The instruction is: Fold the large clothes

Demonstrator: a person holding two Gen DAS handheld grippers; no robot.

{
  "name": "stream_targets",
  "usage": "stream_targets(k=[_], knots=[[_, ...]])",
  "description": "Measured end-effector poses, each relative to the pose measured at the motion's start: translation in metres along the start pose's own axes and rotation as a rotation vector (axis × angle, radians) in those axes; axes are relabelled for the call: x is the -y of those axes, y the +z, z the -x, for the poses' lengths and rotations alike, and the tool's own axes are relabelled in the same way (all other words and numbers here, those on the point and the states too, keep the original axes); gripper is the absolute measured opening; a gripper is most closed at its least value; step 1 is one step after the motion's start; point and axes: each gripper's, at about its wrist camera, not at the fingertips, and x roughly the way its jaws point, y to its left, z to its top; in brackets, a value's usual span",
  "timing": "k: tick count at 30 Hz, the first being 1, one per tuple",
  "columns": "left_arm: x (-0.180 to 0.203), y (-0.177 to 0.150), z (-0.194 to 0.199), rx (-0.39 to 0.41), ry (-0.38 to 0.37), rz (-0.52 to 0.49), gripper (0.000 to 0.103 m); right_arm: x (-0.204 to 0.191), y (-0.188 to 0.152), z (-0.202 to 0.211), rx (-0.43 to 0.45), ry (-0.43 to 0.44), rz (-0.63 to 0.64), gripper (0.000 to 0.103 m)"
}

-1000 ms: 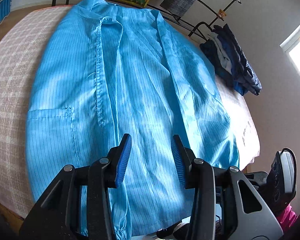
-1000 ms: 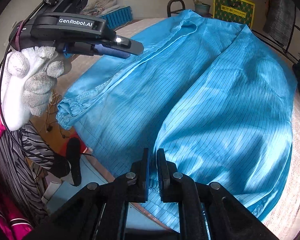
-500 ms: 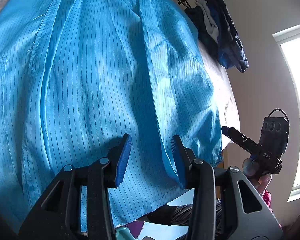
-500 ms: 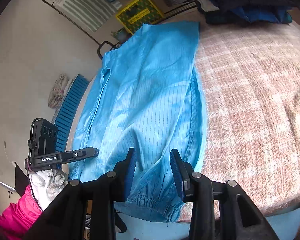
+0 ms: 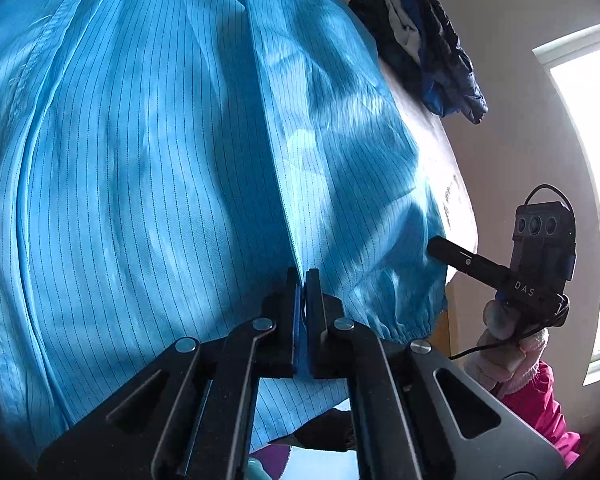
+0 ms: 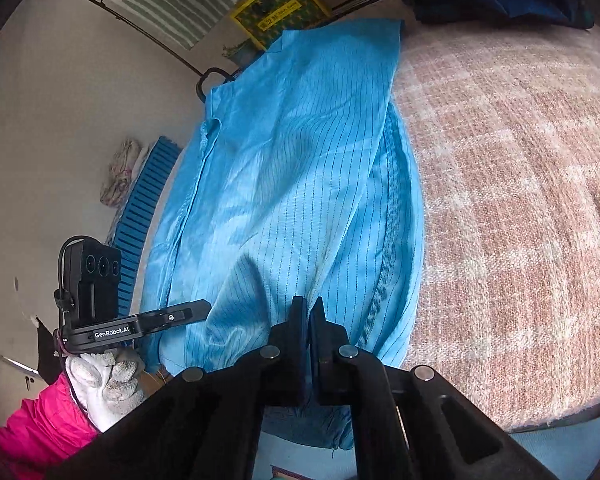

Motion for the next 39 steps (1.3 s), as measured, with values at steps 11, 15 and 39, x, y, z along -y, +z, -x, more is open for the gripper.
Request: stream_targets(k=[11,15,39], knots=[[0.009,-0.022,0.006,0.026,0.054,-0.054,0.000,0.011,-0.004,0.000,-0.032,-0.040,-0.006,0.000],[-0.004,0.006,0.010,0.059,0.039,0.014,0.038,0.009,-0.001,-0.006,-0.039,-0.056,-0.004,0.000],[-0.008,0.027,-0.003,0.197,0.182,-0.005,0.000,0.011,0.004,-0.010,-0.068,-0.119,0.036,0.000]])
